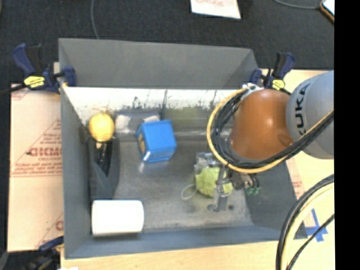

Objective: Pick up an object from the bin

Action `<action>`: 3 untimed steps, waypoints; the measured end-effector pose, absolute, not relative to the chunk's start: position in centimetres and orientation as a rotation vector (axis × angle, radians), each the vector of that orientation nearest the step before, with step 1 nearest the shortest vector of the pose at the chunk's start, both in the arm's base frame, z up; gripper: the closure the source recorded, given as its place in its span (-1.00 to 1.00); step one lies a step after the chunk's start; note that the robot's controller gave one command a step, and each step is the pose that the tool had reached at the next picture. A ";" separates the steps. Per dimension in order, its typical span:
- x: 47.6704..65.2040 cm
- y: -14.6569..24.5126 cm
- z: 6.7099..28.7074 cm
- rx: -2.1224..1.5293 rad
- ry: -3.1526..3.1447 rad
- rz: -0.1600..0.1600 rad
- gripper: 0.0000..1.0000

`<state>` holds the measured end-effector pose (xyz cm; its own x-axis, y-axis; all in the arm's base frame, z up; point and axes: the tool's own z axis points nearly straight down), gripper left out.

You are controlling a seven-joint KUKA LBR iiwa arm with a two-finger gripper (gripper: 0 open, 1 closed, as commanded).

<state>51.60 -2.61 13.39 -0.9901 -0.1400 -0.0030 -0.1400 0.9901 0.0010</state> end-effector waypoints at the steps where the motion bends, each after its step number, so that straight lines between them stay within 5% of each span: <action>1: 54.1 -6.3 10.0 -0.561 3.089 -0.001 -1.00; 2: 57.5 -3.5 7.1 -0.417 3.103 0.003 -1.00; 3: 47.7 -9.6 7.0 -0.955 2.987 -0.004 1.00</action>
Offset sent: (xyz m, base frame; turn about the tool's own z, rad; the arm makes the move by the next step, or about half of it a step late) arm 0.0571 -0.0085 -0.0639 -0.1276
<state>47.67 -9.64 7.05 -0.8146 -0.5800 -0.0042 -0.5799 0.8146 -0.0040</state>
